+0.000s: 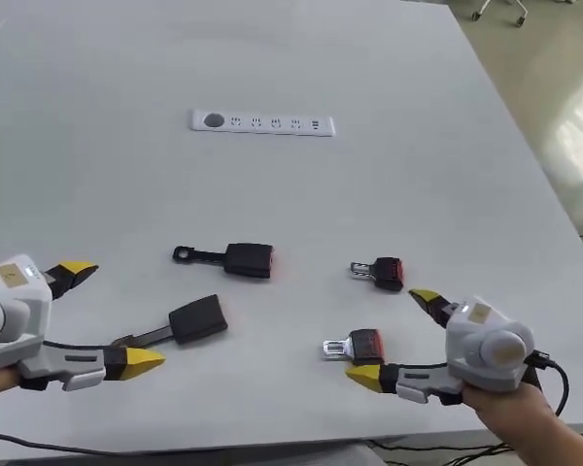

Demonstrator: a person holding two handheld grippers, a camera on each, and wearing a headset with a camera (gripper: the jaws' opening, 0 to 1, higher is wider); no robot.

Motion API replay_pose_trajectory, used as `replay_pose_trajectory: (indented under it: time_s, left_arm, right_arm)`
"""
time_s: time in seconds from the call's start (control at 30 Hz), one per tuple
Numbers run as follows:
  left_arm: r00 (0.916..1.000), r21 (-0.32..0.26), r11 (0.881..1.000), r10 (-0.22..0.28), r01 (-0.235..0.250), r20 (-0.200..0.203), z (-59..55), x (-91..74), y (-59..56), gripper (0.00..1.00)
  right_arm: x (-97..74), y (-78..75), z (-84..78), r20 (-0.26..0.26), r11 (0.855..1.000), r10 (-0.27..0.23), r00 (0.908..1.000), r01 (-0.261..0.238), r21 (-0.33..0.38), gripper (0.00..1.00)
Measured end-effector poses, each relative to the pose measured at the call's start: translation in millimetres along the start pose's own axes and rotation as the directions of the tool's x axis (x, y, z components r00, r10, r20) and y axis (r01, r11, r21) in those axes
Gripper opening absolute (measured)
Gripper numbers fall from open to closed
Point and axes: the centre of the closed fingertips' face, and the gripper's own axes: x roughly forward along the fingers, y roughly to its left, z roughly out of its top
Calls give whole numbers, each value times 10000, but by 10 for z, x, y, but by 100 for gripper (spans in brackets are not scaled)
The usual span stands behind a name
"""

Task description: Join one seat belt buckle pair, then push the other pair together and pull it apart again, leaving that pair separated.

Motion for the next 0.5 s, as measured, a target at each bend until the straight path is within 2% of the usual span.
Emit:
replay_pose_trajectory:
  time_s: [0.2, 0.5]
  left_arm:
    - [9994, 213, 9994, -252, 257, -232, -41, 108, -61, 95]
    - [9963, 475, 9971, -562, 594, -650, -140, 252, -85, 93]
  right_arm:
    - [32, 9, -59, -214, 9993, 333, 9992, -337, -171, 99]
    - [109, 12, -157, -663, 9958, 814, 9945, -839, -359, 97]
